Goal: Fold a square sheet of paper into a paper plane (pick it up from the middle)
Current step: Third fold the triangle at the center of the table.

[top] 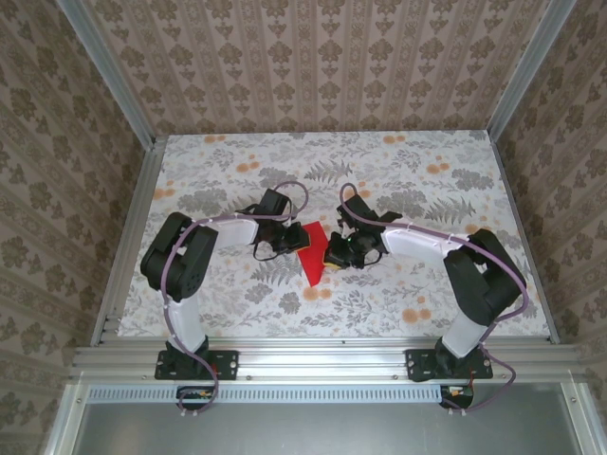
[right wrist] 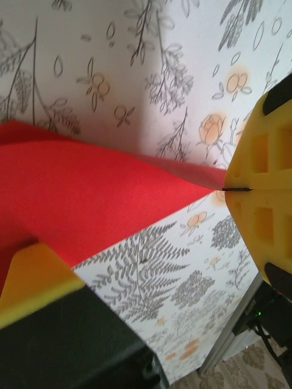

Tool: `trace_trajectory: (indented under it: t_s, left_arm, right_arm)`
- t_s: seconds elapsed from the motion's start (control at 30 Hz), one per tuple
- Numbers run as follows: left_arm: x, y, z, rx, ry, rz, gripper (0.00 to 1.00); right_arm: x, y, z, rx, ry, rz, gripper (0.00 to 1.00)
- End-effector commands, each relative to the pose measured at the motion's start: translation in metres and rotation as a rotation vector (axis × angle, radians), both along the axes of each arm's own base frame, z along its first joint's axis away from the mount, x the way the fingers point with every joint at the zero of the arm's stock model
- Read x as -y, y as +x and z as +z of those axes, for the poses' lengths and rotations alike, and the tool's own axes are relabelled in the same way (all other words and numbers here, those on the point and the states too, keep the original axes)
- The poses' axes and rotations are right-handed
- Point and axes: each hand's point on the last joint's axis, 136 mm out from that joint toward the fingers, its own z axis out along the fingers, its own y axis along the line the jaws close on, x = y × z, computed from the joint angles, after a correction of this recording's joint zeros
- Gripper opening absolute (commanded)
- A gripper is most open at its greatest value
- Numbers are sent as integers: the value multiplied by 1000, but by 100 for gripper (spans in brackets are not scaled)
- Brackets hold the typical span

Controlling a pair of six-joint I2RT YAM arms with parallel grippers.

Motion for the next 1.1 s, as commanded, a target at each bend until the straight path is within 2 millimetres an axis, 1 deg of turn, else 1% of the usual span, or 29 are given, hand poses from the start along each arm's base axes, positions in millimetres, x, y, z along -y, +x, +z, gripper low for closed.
trace_trajectory:
  t_s: [0.0,0.13,0.3,0.37,0.47,0.53,0.6,0.67,0.8,0.93,1.07]
  left_arm:
    - [-12,-6,-23,-45,56,31,16]
    - [-12,-6,-23,-47,56,31,16]
    - [-9,-5,-16,-37,38,24,16]
    - [-7,-3,-9,-25,23,21,17]
    - [-4,3,8,7,-11,22,21]
    - [-6,10,22,42,-23,31,24]
    - [-12,15,27,62,-12,49,26]
    - [-19,19,26,65,3,60,26]
    - [-27,19,12,39,33,60,24]
    - [-29,16,-3,2,67,53,21]
    - [-28,14,-12,-17,82,47,18]
  right_arm:
    - [-17,10,-1,5,62,-14,4]
    - [-29,21,-6,15,91,-28,5]
    - [-35,27,-14,16,90,-46,6]
    - [-33,29,-18,19,82,-61,6]
    - [-29,28,-26,-2,51,-75,6]
    - [-25,25,-32,-18,22,-73,6]
    - [-22,22,-35,-29,2,-70,6]
    - [-21,22,-37,-32,-5,-71,6]
    - [-22,23,-35,-26,2,-71,6]
    - [-27,26,-29,-13,32,-64,6]
    - [-34,30,-25,-4,64,-63,6]
